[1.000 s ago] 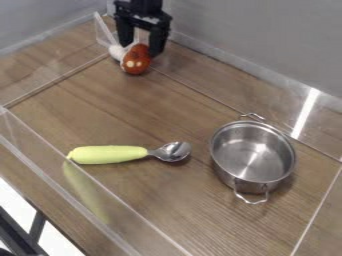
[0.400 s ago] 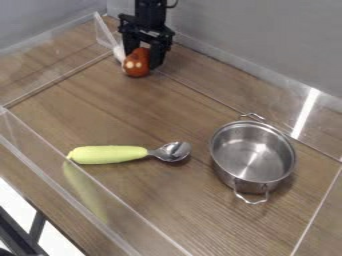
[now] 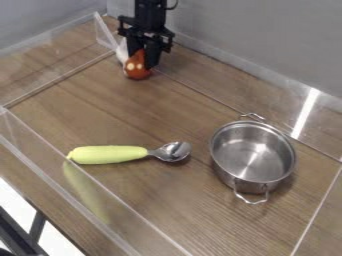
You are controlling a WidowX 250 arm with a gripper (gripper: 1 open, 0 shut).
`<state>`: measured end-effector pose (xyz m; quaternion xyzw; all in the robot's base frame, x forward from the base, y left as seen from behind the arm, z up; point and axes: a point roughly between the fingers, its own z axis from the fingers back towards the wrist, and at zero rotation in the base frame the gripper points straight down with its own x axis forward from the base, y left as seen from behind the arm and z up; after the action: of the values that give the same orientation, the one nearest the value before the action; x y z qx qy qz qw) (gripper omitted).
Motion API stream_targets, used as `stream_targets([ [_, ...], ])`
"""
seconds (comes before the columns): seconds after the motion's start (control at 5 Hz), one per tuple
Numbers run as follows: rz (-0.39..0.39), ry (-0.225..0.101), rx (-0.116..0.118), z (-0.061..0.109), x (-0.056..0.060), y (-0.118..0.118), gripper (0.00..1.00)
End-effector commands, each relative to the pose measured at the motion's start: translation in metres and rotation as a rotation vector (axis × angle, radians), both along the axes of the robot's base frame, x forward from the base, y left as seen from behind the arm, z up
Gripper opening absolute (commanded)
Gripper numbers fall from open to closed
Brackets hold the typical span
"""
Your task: Put mushroom into the silver pot
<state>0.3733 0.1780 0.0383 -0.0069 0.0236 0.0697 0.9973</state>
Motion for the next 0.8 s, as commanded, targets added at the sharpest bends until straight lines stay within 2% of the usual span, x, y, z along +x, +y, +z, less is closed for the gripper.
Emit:
stream_targets([
  [0.0, -0.01, -0.072, 0.036, 0.043, 0.0, -0.007, 0.0],
  [0.6, -0.013, -0.112, 0.054, 0.081, -0.012, -0.025, 0.0],
])
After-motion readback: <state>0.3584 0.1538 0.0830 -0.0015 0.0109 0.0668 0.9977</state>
